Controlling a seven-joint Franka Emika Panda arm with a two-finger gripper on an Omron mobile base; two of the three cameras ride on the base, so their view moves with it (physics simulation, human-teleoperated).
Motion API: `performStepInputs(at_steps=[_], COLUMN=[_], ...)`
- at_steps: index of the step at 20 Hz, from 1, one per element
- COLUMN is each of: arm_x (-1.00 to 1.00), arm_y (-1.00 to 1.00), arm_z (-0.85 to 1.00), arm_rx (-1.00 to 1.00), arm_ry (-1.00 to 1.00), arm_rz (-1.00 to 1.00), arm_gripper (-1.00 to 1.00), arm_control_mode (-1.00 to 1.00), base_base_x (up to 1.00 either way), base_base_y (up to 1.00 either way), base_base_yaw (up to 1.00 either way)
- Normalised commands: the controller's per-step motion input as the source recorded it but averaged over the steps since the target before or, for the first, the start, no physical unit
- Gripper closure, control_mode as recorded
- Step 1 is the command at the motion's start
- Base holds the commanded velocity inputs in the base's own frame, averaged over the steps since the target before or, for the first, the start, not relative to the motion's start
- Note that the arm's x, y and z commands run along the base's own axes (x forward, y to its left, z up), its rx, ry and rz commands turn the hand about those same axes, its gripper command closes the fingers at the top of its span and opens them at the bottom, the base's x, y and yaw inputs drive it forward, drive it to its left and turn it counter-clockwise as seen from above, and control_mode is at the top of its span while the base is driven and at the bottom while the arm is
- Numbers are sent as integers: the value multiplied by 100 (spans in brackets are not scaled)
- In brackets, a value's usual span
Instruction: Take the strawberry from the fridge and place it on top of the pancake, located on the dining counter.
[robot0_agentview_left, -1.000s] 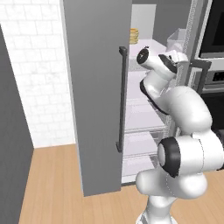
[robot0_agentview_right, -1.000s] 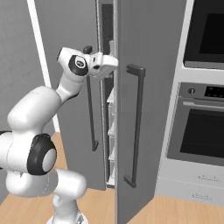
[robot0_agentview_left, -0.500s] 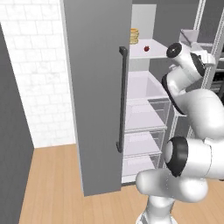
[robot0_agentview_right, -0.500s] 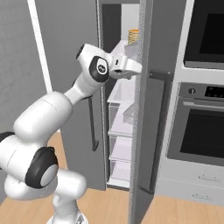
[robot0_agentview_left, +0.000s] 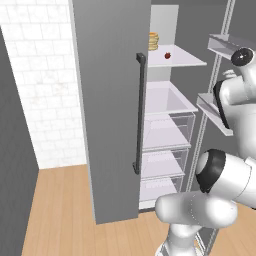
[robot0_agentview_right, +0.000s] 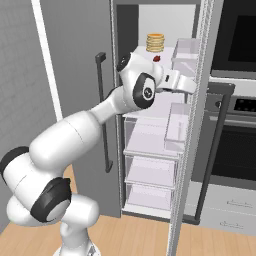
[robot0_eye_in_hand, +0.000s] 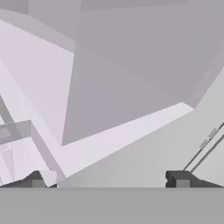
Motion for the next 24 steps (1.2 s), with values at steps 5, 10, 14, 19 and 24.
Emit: performStepInputs(at_steps=[5,10,14,19,24], arm_x=[-73,-77,-45,-41,-45], arm_y=[0,41,70,68,74], arm_z=[0,0,0,0,0], arm_rx=[3,5,7,13,15], arm_ry=[-12,0,0,0,0], arm_rz=[1,0,0,8,13], arm_gripper=[-100,-100,-100,-100,-100], arm_control_mode=[-100,-100,-100,-100,-100], base_base_x=[0,0,0,0,0], base_base_y=[0,0,0,0,0], base_base_yaw=[0,0,0,0,0])
